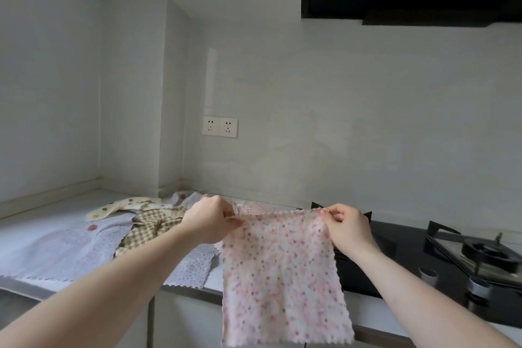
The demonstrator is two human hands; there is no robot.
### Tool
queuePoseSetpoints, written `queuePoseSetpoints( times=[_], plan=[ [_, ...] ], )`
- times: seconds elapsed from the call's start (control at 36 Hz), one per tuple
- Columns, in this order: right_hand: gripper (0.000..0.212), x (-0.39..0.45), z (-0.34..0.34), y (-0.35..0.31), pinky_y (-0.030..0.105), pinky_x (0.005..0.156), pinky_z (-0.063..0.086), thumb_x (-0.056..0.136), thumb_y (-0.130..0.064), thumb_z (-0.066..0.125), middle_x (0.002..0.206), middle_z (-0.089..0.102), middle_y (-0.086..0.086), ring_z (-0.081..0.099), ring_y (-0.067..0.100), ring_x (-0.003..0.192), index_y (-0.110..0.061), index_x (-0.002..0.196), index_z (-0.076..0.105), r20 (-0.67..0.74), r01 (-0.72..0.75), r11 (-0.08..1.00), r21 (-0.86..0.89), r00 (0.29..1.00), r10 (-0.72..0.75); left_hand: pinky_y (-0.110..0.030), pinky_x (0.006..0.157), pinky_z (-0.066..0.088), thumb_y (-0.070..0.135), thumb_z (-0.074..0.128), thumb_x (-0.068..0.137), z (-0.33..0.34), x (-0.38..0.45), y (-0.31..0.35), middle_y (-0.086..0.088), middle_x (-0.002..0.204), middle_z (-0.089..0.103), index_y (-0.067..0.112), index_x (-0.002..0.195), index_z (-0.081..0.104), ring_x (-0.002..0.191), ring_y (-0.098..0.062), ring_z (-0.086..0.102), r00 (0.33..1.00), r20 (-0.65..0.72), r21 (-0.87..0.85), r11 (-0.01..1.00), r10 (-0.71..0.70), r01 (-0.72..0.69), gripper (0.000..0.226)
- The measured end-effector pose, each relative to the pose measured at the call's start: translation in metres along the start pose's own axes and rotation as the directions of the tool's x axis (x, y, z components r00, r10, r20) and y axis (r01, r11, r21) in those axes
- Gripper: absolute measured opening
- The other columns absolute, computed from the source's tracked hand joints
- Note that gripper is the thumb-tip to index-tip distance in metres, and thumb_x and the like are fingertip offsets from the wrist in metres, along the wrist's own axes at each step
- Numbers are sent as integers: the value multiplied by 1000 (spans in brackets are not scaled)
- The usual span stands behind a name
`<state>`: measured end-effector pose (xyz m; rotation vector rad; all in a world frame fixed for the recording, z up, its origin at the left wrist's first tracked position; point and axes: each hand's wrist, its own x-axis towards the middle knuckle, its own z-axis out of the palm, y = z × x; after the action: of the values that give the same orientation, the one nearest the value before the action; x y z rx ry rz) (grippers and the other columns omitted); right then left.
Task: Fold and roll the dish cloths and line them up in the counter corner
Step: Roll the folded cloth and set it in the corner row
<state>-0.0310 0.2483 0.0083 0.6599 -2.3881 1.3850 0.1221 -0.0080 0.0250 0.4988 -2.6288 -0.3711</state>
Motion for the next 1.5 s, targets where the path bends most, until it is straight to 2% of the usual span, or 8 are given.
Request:
queuePoseSetpoints(
  times=[0.11, 0.28, 0.5, 0.75, 1.0, 1.17, 1.39, 1.5],
  plan=[
    [15, 13, 14, 21, 32, 64, 58, 96, -34, 66, 73, 74, -8, 70, 13, 63, -25, 85, 70, 19, -84, 996, -6, 996, 84, -30, 74, 57, 36, 66, 90, 22, 12, 6, 2, 85, 74, 22, 85, 76, 83, -21, 69, 995, 63, -31, 997, -71, 73, 18],
    [14, 40, 30, 47, 47, 78, 61, 97, -29, 65, 70, 74, -3, 73, 13, 64, -23, 85, 66, 34, -151, 985, 82, 988, 149, -25, 61, 58, 19, 57, 93, 53, 38, 14, 4, 63, 74, 22, 76, 72, 62, -12, 71, 978, 71, -346, 915, -195, 207, 24],
    [17, 54, 33, 63, 23, 61, 42, 100, -25, 59, 87, 74, -7, 70, 17, 80, -30, 84, 63, -9, -123, 992, 12, 992, 123, -20, 57, 43, 25, 66, 88, 85, 64, 15, 13, 76, 72, 29, 79, 75, 68, -12, 65, 980, -30, -478, 864, -194, 157, 13],
    [14, 35, 23, 82, 18, 60, 42, 90, -11, 64, 81, 71, -8, 66, 7, 79, -21, 81, 69, 5, -84, 996, -29, 996, 84, -14, 61, 44, 25, 69, 88, 106, 54, 9, 14, 88, 72, 28, 96, 78, 81, -4, 65, 997, -37, -367, 929, -69, 51, 12],
    [20, 1, 7, 96, 28, 76, 57, 85, -10, 69, 75, 71, -12, 66, 3, 77, -26, 73, 70, 81, 45, 996, -72, 996, -39, -19, 64, 47, 18, 67, 83, 108, 26, 6, 15, 88, 70, 28, 86, 77, 80, -1, 64, 999, -12, -413, 910, -43, 34, 14],
    [22, -21, -2, 97, 25, 80, 59, 85, -13, 70, 79, 72, -20, 67, -6, 82, -32, 76, 71, 186, 91, 984, -155, 981, -61, -23, 85, 56, 17, 62, 82, 110, 6, 4, 18, 90, 72, 33, 87, 74, 90, 1, 66, 998, 65, -350, 936, -7, 29, 20],
    [19, -45, 0, 97, 22, 81, 56, 86, -19, 69, 92, 71, -23, 65, -2, 95, -35, 74, 71, 300, 112, 952, -284, 954, -23, -17, 70, 47, 19, 69, 81, 114, -9, 4, 14, 95, 69, 32, 85, 68, 91, -6, 62, 986, 168, -207, 978, 19, 16, 14],
    [16, -50, -1, 103, 23, 88, 54, 79, -18, 66, 93, 71, -23, 63, -5, 102, -31, 72, 71, 332, 119, 948, -297, 943, -14, -22, 77, 52, 20, 56, 82, 115, -9, 1, 11, 105, 69, 32, 91, 69, 95, -10, 63, 970, 241, -122, 992, 27, 3, 20]
  ],
)
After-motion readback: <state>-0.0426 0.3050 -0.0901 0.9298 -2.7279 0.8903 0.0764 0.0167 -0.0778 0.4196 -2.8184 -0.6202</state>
